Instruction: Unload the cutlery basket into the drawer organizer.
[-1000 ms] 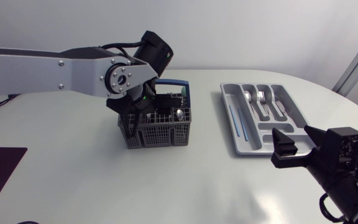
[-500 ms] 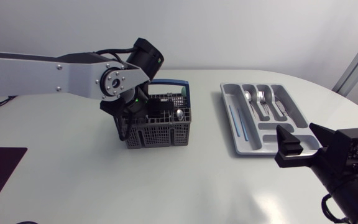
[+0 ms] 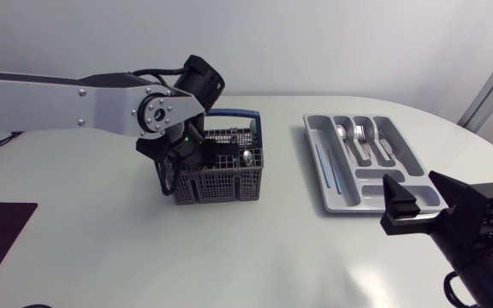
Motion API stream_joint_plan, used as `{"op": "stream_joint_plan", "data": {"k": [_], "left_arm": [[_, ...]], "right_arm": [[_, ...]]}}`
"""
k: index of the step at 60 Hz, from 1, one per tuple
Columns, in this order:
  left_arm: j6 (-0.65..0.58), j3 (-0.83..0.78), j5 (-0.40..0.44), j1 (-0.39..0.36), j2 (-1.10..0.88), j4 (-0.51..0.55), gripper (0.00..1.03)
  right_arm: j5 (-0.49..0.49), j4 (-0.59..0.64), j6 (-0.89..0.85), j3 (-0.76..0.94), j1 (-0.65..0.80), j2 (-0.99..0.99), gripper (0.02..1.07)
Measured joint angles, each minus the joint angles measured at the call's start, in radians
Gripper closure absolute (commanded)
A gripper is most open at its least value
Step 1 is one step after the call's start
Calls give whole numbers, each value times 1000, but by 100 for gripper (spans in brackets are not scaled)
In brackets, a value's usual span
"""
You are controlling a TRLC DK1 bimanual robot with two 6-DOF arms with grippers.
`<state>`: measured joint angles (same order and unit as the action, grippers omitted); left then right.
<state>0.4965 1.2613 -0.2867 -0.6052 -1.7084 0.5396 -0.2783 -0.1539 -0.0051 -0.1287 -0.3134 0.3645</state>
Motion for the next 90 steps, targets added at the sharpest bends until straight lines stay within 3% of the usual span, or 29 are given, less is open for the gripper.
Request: {"op": "stream_joint_plan", "data": {"k": [6,36,50,68,73,79,82,90], "left_arm": [[-6,4,14,0,0,19,100],[-33,6,24,21,-1,-23,99],[-33,6,24,36,0,-17,46],[-32,15,24,36,0,4,45],[-29,24,24,36,0,4,53],[-25,28,24,36,0,0,84],[-25,28,24,39,-1,-6,95],[-25,28,24,48,-1,-19,97]], "right_arm": [[0,0,-1,9,0,-8,7],[1,0,-4,19,-7,-20,7],[4,0,-4,19,-13,-20,7],[4,-3,-4,31,-13,-20,7],[4,-3,-4,31,-13,-20,7],[4,-3,-4,31,-13,-20,7],[4,-3,-4,31,-13,-20,7],[4,-4,-4,32,-13,-20,7]]}}
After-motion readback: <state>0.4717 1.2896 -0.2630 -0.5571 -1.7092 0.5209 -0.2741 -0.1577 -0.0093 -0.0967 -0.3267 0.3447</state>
